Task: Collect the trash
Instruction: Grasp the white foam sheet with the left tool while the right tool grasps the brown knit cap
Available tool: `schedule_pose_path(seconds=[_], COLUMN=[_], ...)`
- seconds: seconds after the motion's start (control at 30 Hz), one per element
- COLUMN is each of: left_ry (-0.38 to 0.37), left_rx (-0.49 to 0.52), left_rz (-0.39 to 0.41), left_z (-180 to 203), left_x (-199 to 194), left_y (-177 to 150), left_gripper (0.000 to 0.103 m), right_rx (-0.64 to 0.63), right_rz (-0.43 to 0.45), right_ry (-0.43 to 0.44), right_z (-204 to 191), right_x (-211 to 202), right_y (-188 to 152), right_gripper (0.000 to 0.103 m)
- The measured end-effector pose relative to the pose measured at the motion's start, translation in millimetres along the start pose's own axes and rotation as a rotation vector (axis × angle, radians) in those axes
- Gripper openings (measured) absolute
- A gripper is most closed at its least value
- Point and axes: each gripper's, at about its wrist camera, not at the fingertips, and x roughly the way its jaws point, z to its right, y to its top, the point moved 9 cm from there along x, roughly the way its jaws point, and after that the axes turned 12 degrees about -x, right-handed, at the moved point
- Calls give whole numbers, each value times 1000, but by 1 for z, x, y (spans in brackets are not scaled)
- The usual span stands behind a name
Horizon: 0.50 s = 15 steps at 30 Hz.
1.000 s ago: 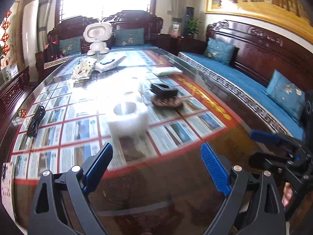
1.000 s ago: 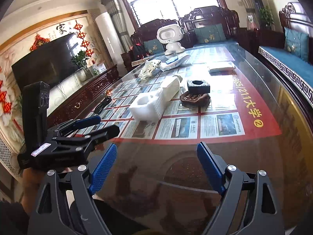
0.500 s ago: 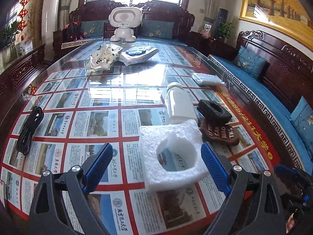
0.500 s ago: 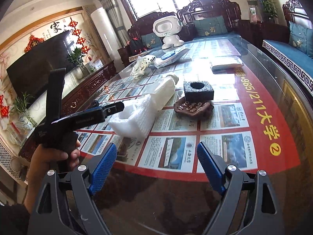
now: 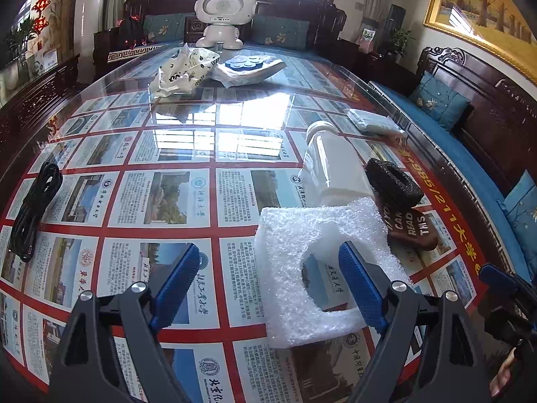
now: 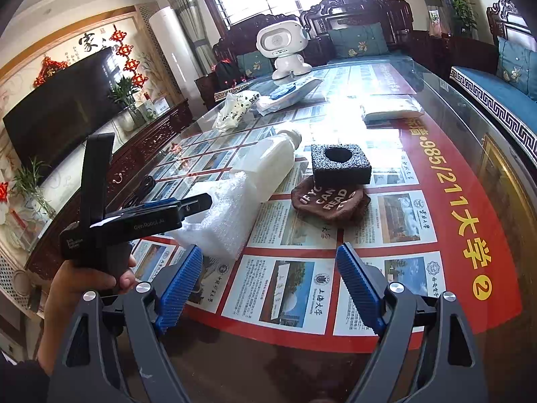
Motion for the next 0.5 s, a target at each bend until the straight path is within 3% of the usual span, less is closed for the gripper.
schedule_pose_path(seconds=[0.23, 0.5], left_ry=[-6, -52], left_rx=[-27, 5], left_rz=[-48, -42], left_z=[-3, 14], left_x=[16, 10], left_y=[1, -5], left_gripper=[43, 37], right_rx=[-3, 27], right_rz=[-15, -58], right_ry=[-16, -53], right_z=[7, 29], right_x=[10, 27], right_y=[6, 5], right_gripper=[80, 77])
